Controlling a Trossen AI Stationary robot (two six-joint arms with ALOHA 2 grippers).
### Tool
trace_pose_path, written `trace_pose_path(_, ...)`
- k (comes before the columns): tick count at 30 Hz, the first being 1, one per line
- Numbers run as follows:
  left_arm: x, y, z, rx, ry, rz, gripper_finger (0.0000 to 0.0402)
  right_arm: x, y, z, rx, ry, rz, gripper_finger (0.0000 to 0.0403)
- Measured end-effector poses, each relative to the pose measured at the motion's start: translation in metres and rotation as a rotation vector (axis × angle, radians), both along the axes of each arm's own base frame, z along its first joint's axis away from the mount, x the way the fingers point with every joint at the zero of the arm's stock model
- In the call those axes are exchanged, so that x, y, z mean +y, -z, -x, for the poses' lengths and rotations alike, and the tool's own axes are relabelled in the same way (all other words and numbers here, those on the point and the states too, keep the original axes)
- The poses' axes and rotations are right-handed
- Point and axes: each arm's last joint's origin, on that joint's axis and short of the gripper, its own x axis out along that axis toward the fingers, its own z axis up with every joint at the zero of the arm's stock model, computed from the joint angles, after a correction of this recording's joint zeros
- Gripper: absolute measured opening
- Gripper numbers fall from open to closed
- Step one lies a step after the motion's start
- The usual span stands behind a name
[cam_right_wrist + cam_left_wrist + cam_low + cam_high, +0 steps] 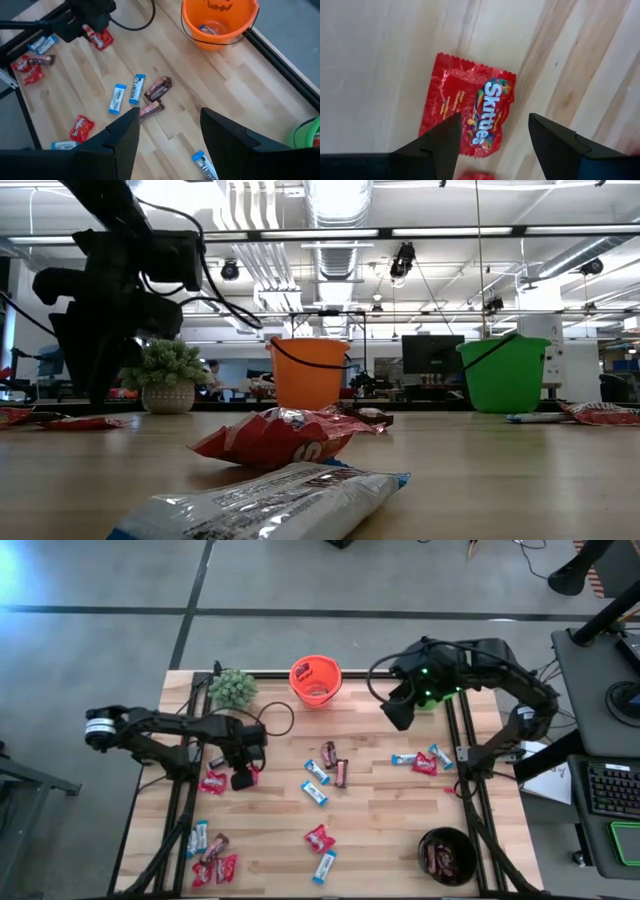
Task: Organize candy in baskets
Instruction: Put the red candy into the green bucket
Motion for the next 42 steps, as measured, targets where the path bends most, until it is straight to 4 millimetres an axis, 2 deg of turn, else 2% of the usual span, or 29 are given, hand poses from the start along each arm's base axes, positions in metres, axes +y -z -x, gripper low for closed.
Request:
trace_pose_path(6,-0.002,0.013,-0.001,-0.002,0.004,0.012,0.0211,-0.001,0.002,-0.004,0.011,-0.007,0.003,0.0199)
trace_pose_path(12,0.0,0.019,-0.002,0.052,-0.019,-0.048,0.0211,-0.001,0.002,-0.004,0.011,-0.01,0.004,0.0199)
trace_pose_path(24,0.001,0.036,-0.006,0.151,-0.033,-0.04,0.0208,0.0,0.002,-0.004,0.01,-0.011,0.003,0.0199)
trace_pose_path(35,0.001,0.037,-0.007,0.136,-0.058,-0.056,0.0134,-0.001,0.002,-0.004,0.01,-0.01,0.003,0.0199)
trace_pose_path(42,0.002,0.039,-0.015,0.042,-0.068,-0.057,0.0123,0.0,0.002,-0.004,0.01,-0.009,0.0,0.0199)
